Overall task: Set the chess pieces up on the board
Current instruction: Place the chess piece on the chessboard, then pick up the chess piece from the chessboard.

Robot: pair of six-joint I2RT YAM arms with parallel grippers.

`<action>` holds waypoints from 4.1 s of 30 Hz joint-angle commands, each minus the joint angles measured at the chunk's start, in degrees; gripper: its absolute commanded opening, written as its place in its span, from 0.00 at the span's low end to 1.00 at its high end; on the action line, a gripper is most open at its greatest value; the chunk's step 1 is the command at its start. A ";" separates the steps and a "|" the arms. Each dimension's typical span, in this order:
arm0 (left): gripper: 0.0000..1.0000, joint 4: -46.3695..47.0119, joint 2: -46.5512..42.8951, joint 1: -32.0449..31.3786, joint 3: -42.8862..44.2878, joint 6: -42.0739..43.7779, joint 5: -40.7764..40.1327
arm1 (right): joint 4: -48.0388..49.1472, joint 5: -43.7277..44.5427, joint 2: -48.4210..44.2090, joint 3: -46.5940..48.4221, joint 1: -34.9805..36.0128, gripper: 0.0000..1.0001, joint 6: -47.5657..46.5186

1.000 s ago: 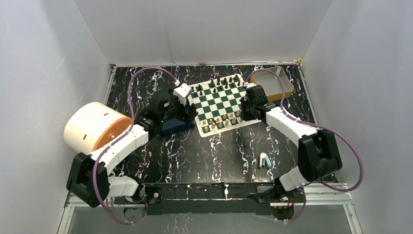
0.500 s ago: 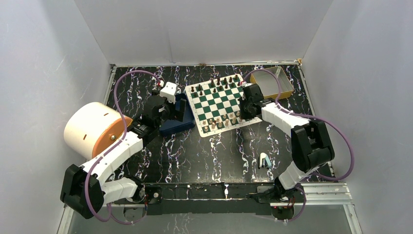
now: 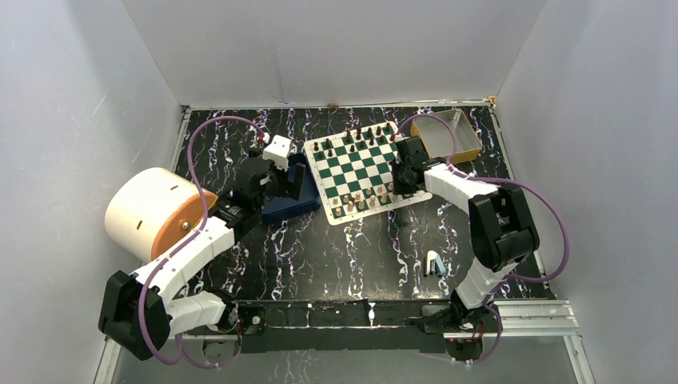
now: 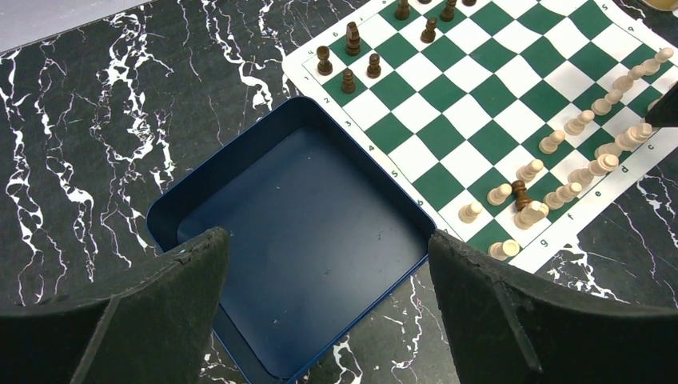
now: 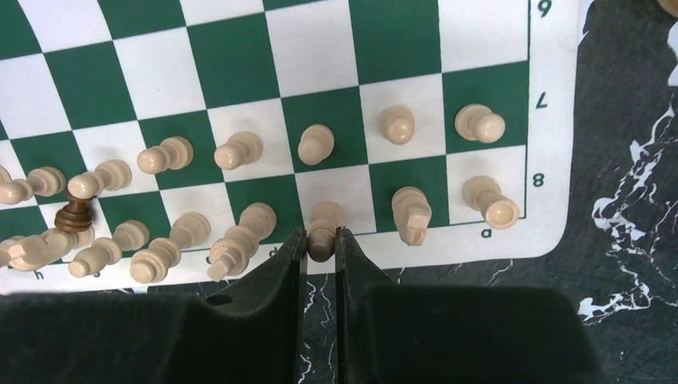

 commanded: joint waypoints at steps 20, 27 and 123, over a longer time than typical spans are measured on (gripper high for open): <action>0.91 0.67 -2.96 -0.67 -0.15 1.95 0.18 | -6.65 0.37 -0.33 11.02 -0.26 0.37 0.09; 0.90 0.77 -3.55 -0.76 -0.13 1.69 -0.28 | -5.86 -5.79 -2.90 13.37 0.79 0.36 2.35; 0.89 1.39 -6.75 -0.94 -1.10 3.54 -2.32 | -13.42 6.45 19.63 25.97 18.58 0.30 13.37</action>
